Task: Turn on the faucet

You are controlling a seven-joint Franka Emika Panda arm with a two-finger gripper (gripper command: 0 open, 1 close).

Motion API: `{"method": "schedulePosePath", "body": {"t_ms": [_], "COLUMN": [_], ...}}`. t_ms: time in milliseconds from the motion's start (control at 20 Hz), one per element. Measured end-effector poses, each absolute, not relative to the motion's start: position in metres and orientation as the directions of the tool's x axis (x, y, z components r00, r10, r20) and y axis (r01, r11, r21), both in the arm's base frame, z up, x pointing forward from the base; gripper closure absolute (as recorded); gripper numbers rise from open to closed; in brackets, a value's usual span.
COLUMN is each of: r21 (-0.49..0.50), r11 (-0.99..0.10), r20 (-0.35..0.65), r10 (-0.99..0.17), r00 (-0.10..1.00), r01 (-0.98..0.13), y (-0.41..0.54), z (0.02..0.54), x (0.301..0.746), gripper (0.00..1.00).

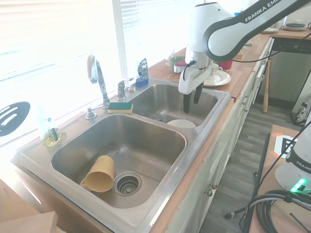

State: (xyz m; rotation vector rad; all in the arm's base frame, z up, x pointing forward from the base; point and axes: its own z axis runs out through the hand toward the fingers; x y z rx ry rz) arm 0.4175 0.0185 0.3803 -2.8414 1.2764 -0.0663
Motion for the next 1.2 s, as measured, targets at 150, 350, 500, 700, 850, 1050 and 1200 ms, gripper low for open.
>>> {"method": "schedulePosePath", "body": {"t_ms": [150, 350, 500, 700, 850, 1050, 1200], "r21": [-0.036, -0.047, -0.048, -0.044, -0.044, -0.043, -0.046], "r11": [-0.664, -0.661, -0.659, -0.657, -0.655, -0.654, -0.654], "r20": [0.028, 0.036, 0.036, 0.036, 0.036, 0.036, 0.039], "r10": [-0.747, -0.75, -0.752, -0.754, -0.756, -0.757, -0.757], "r00": [0.664, 0.66, 0.658, 0.656, 0.654, 0.653, 0.653], "r01": [-0.746, -0.749, -0.75, -0.752, -0.755, -0.755, -0.755], "y": [0.018, 0.018, 0.018, 0.016, 0.014, 0.013, 0.013], "z": [0.378, 0.379, 0.377, 0.374, 0.373, 0.37, 0.369], "x": [0.418, 0.421, 0.422, 0.423, 0.424, 0.426, 0.43], "gripper": [0.0, 1.0, 1.0, 1.0, 1.0, 1.0, 1.0]}}
